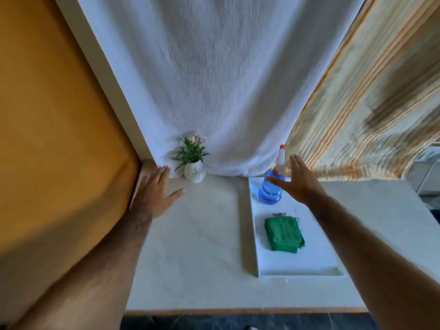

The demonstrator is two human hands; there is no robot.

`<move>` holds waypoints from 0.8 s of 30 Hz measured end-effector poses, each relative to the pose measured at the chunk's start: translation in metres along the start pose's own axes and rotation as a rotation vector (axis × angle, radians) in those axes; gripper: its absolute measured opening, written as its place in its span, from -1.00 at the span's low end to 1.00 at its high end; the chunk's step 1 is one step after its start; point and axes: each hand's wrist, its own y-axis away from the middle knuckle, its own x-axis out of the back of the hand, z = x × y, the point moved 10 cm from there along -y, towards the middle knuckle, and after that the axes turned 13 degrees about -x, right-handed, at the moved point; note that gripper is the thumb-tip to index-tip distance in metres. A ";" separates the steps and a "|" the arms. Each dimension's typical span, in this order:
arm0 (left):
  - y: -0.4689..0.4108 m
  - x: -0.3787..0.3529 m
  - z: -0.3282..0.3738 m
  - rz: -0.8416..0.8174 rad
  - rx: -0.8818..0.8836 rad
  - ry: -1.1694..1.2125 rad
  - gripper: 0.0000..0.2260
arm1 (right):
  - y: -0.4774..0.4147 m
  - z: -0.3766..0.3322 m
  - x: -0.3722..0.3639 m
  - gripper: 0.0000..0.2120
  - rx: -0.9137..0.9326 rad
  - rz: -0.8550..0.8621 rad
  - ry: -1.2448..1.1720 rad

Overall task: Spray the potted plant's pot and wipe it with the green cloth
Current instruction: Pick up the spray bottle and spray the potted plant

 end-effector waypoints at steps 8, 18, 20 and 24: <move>0.045 -0.129 -0.041 -0.262 0.081 -0.003 -0.13 | -0.004 0.019 -0.052 -0.32 -0.112 0.124 -0.475; 0.070 -0.183 -0.065 -0.189 0.078 -0.065 0.12 | -0.041 0.035 -0.070 -0.45 -0.225 0.317 -0.748; 0.071 -0.184 -0.064 -0.157 0.068 -0.062 0.07 | -0.043 0.035 -0.073 -0.63 -0.213 0.304 -0.780; 0.072 -0.186 -0.064 -0.142 0.058 -0.059 0.05 | -0.041 0.037 -0.070 -0.81 -0.211 0.331 -0.865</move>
